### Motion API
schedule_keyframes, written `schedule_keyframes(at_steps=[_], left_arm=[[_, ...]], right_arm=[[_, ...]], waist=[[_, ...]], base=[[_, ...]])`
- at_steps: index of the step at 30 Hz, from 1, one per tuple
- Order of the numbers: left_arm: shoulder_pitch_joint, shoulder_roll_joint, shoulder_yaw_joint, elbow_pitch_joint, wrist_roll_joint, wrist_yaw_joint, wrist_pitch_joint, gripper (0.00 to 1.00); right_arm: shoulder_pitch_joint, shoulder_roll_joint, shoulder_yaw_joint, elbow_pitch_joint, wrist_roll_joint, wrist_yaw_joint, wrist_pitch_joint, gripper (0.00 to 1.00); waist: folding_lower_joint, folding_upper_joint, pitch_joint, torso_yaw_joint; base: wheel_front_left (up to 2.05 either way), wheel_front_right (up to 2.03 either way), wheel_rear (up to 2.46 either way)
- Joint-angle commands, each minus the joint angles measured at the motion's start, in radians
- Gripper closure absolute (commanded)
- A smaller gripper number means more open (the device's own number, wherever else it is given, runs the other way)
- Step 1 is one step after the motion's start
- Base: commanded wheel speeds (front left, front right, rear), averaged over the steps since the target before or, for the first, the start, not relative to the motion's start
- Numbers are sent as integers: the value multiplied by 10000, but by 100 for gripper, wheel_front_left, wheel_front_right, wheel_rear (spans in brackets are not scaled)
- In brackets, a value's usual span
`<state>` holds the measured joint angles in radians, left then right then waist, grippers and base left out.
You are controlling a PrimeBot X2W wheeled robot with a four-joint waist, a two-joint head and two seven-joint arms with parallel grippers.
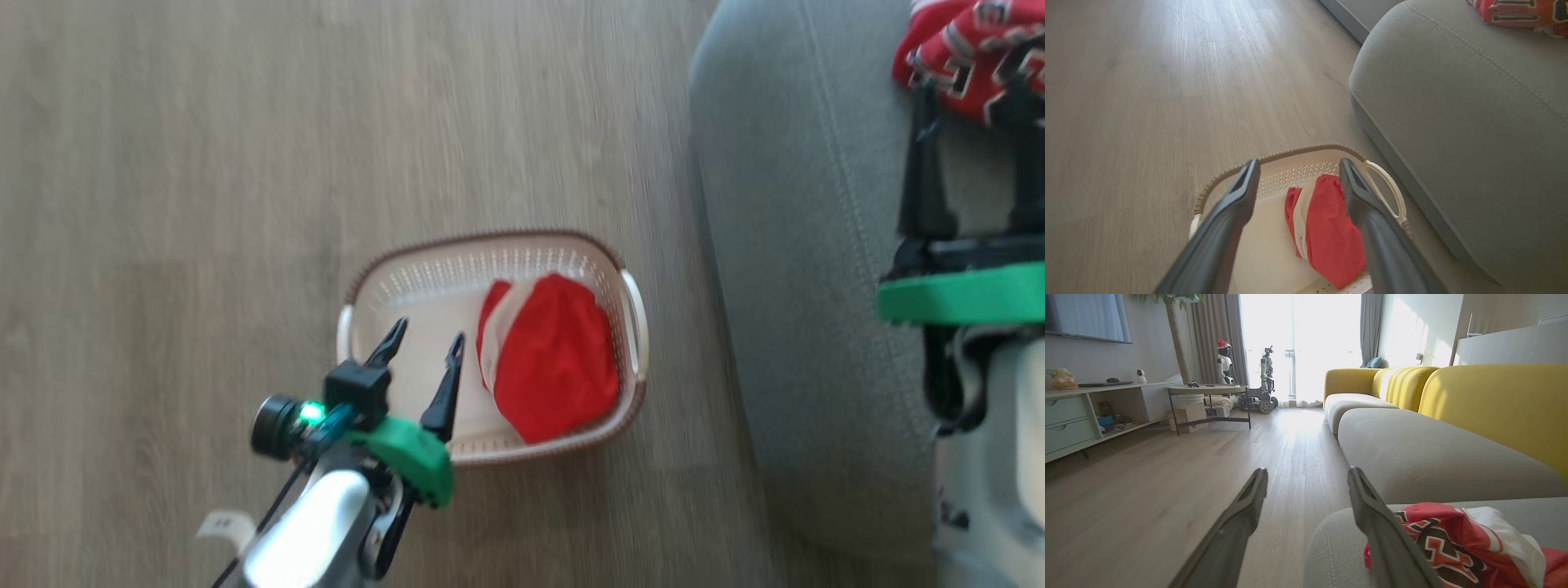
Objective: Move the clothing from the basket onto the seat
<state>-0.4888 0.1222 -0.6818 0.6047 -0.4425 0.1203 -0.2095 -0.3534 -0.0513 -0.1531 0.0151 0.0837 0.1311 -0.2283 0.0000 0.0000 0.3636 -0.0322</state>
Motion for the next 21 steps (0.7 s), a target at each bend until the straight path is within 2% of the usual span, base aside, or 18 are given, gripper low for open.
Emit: schedule_keyframes(at_steps=[1,11,21], left_arm=[[-376,-1,105,102,152,-108,-68,0],[-2349,-639,-669,2755,340,-788,-90,0],[-3842,-715,-1236,4156,-67,-927,294,0]], right_arm=[[-373,11,133,-512,-70,-4,47,0],[-1632,11,-203,-1609,4,-4,132,0],[-2308,11,198,-2709,55,-4,134,0]], waist=[[0,0,1048,-422],[0,0,3125,-780],[0,0,4526,-1094]], base=[[0,0,0],[0,0,0],[0,0,0]])
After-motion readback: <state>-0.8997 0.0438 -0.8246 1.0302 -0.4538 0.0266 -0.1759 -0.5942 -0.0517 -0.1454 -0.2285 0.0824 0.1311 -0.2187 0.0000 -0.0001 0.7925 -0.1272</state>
